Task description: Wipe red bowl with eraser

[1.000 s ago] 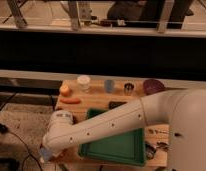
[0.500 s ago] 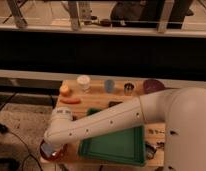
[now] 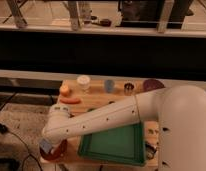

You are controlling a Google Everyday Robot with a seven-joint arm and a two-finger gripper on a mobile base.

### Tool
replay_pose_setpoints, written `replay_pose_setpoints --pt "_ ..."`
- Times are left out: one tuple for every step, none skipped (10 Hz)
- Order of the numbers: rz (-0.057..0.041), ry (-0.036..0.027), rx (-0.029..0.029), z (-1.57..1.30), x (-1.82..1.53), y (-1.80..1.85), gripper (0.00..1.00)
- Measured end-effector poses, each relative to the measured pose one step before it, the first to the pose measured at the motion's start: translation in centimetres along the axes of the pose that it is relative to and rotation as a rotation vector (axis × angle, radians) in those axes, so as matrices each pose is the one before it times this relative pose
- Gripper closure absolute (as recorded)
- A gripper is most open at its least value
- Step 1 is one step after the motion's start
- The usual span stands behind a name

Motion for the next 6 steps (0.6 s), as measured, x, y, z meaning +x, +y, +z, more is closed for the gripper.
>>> replay_pose_setpoints --pt "-0.00854 -0.01178 0.0036 0.36 -0.226 -0.335 0.95" --pt "-0.02124 -0.02122 0.00616 0.578 -0.63 -0.756 0.95" --pt "-0.01879 -0.01505 0.00284 0.304 -0.426 -0.489 0.95" --pt "-0.01916 -0.01018 0.00505 0.115 -0.127 -0.364 0.95" --pt "-0.0196 -0.0192 0.00418 0.017 -0.172 -0.402 0.95" --pt "-0.03754 -0.02839 0.00585 0.029 -0.719 -0.643 0.95"
